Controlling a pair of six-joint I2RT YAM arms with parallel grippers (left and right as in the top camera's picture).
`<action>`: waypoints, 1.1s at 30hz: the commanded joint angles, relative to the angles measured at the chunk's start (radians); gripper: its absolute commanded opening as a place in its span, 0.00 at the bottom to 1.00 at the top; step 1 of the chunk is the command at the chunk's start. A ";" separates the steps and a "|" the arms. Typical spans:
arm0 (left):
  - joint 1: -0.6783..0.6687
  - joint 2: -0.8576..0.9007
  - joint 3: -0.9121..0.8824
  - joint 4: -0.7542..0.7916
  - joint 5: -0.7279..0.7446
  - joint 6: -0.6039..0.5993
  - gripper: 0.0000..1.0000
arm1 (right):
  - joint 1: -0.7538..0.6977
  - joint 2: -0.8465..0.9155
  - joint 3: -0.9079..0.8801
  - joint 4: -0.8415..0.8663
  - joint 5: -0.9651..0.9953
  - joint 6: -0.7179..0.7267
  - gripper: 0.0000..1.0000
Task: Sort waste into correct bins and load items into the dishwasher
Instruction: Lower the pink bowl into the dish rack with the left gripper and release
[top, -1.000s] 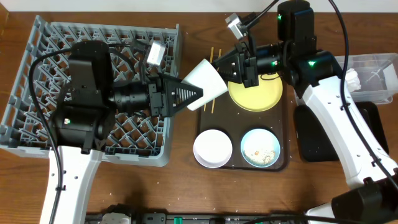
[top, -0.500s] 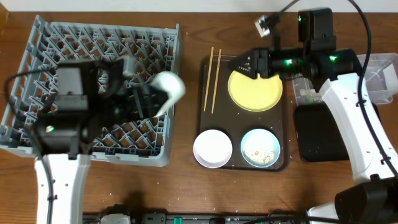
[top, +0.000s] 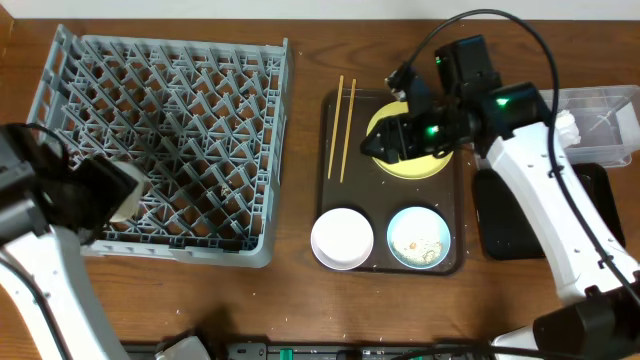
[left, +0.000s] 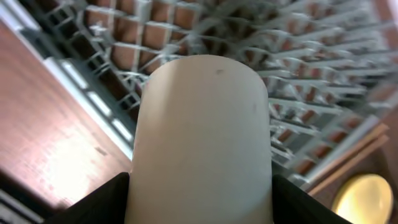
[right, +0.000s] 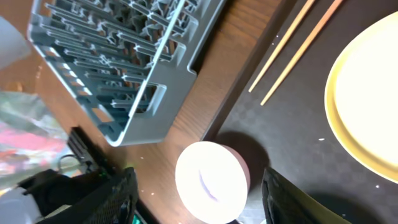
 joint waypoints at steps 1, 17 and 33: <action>0.012 0.087 0.018 -0.008 -0.023 -0.014 0.57 | 0.023 -0.013 0.012 0.000 0.059 -0.020 0.63; 0.010 0.309 -0.026 -0.037 0.006 0.002 0.58 | 0.025 -0.014 0.012 -0.010 0.063 -0.015 0.62; 0.010 0.309 -0.024 -0.077 0.024 0.003 0.95 | 0.025 -0.013 0.012 -0.026 0.066 -0.015 0.62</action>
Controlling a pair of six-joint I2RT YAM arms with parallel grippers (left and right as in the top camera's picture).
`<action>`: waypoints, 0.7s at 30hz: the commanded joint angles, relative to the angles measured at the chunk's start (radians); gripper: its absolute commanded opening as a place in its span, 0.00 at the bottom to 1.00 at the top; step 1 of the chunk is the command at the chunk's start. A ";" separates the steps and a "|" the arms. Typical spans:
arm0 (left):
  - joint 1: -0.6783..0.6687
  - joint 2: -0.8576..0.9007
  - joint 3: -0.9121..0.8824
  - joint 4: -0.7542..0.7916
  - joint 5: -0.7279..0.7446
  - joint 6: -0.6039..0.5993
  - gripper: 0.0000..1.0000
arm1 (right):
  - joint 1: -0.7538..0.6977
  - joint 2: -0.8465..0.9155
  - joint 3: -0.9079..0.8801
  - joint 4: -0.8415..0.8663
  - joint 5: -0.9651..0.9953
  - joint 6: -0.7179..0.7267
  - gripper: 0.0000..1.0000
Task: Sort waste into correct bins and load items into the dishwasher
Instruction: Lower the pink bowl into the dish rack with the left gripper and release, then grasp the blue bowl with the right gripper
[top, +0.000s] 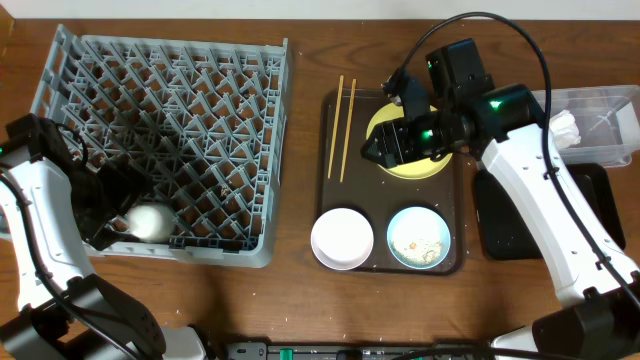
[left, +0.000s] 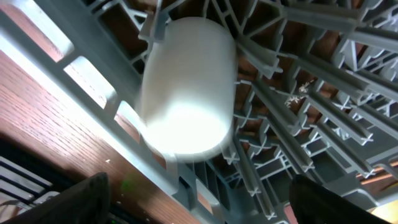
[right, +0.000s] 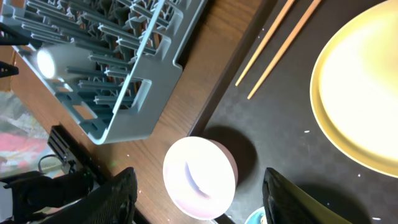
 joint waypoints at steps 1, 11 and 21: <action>0.003 0.003 0.006 -0.018 0.031 0.003 0.95 | 0.008 -0.013 0.012 -0.008 0.003 -0.012 0.63; -0.113 -0.108 0.157 -0.037 0.236 0.200 0.93 | 0.035 -0.013 -0.003 -0.050 0.261 0.112 0.61; -0.543 -0.278 0.174 0.177 0.186 0.351 0.90 | 0.116 -0.013 -0.155 0.034 0.498 0.287 0.52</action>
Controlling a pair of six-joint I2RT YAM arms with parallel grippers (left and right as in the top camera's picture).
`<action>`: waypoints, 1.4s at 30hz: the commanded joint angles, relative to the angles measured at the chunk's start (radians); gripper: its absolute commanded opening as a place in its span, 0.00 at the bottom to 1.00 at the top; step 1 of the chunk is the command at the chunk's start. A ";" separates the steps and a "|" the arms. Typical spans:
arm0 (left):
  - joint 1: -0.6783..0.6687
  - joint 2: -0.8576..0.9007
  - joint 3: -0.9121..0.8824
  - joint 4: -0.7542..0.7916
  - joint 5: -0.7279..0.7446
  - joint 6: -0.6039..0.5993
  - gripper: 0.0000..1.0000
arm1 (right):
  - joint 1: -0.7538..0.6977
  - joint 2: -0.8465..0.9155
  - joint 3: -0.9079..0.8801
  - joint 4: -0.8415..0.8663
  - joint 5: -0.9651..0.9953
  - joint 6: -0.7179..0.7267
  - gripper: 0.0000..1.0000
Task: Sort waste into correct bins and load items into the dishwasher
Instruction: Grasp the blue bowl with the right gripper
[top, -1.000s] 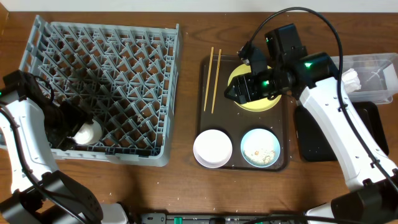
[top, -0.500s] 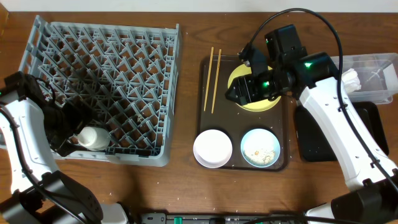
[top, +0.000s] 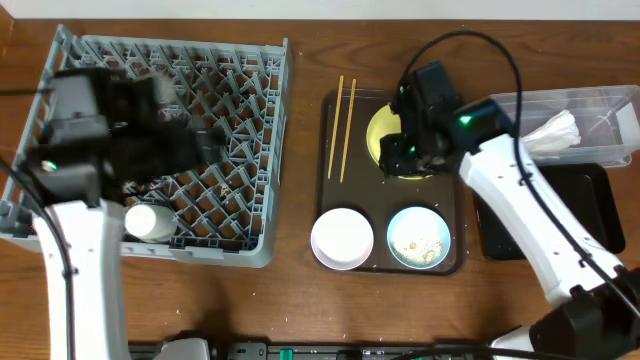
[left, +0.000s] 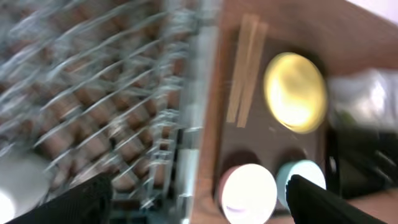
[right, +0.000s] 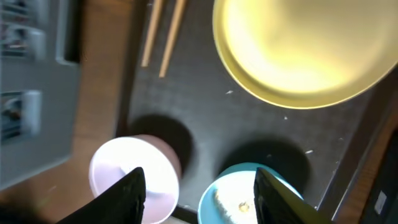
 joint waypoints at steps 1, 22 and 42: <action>-0.123 -0.002 0.014 0.024 -0.068 0.078 0.90 | 0.029 -0.013 -0.064 0.027 0.083 0.055 0.50; -0.265 0.035 0.009 0.011 -0.163 0.077 0.90 | 0.097 -0.013 -0.469 0.200 0.005 0.528 0.35; -0.265 0.034 0.009 -0.010 -0.163 0.078 0.90 | 0.067 0.008 -0.488 0.243 0.125 0.546 0.12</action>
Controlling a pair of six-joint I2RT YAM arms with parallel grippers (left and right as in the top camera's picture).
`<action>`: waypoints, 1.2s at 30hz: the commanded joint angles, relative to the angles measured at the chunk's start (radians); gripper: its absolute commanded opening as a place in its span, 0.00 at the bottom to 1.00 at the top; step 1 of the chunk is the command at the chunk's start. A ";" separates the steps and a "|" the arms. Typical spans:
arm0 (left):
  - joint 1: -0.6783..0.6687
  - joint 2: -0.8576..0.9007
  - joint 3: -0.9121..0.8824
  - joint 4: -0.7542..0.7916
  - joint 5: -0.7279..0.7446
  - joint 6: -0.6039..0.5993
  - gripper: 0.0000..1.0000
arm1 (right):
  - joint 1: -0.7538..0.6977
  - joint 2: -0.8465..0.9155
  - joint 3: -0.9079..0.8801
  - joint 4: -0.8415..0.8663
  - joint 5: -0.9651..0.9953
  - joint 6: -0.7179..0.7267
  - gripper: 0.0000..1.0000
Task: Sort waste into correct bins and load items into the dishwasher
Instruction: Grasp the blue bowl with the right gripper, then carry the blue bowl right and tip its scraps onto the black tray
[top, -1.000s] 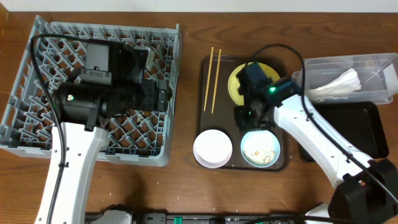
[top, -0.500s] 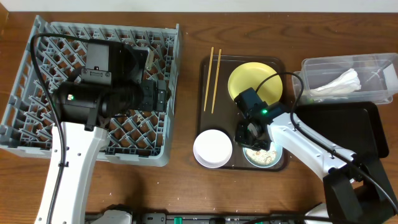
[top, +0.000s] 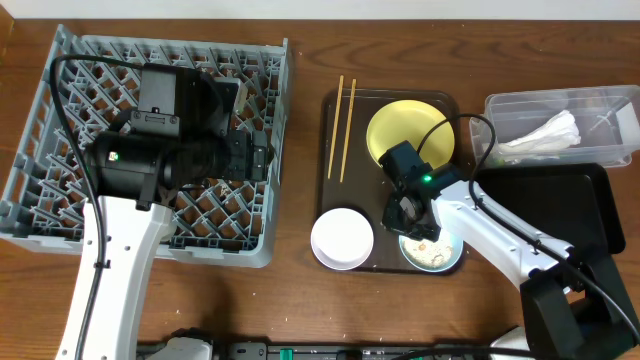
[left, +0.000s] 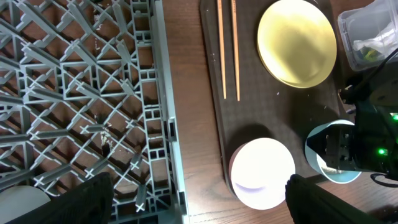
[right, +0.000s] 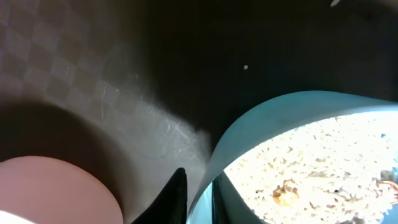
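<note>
A blue bowl (top: 432, 248) with rice scraps sits at the front right of the dark tray (top: 340, 200). My right gripper (top: 408, 213) is shut on its left rim (right: 261, 118), one finger outside and one inside. My left gripper (left: 199, 194) hangs open and empty high over the right edge of the grey dish rack (top: 70, 110). A white cup (left: 15, 200) lies in the rack's front left. A white bowl (top: 342, 238), a yellow plate (top: 405, 132) and two chopsticks (top: 345, 115) are also on the tray.
A clear plastic bin (top: 560, 125) holding crumpled waste stands at the right, with a black bin (top: 550, 215) in front of it. The pink outside of the white bowl (right: 50, 193) is close to the left of my right gripper.
My right gripper was open above the tray, over the plate and bowls; it is now low and shut on the blue bowl's rim. The left arm has shifted right over the rack.
My left gripper held the white cup at the rack's front left. Then the cup lay in the rack and the gripper was open. It then stood high over the rack. My right gripper stayed open over the tray and is now on the blue bowl.
</note>
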 joint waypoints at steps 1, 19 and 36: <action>-0.003 0.005 0.004 -0.005 -0.006 0.010 0.90 | -0.016 0.011 -0.004 -0.002 0.029 0.017 0.13; -0.003 0.005 0.004 -0.016 -0.006 0.010 0.90 | -0.058 0.017 0.033 -0.045 -0.041 -0.072 0.01; -0.003 0.005 0.004 -0.016 -0.007 0.033 0.90 | -0.559 -0.413 0.128 -0.166 -0.648 -0.810 0.01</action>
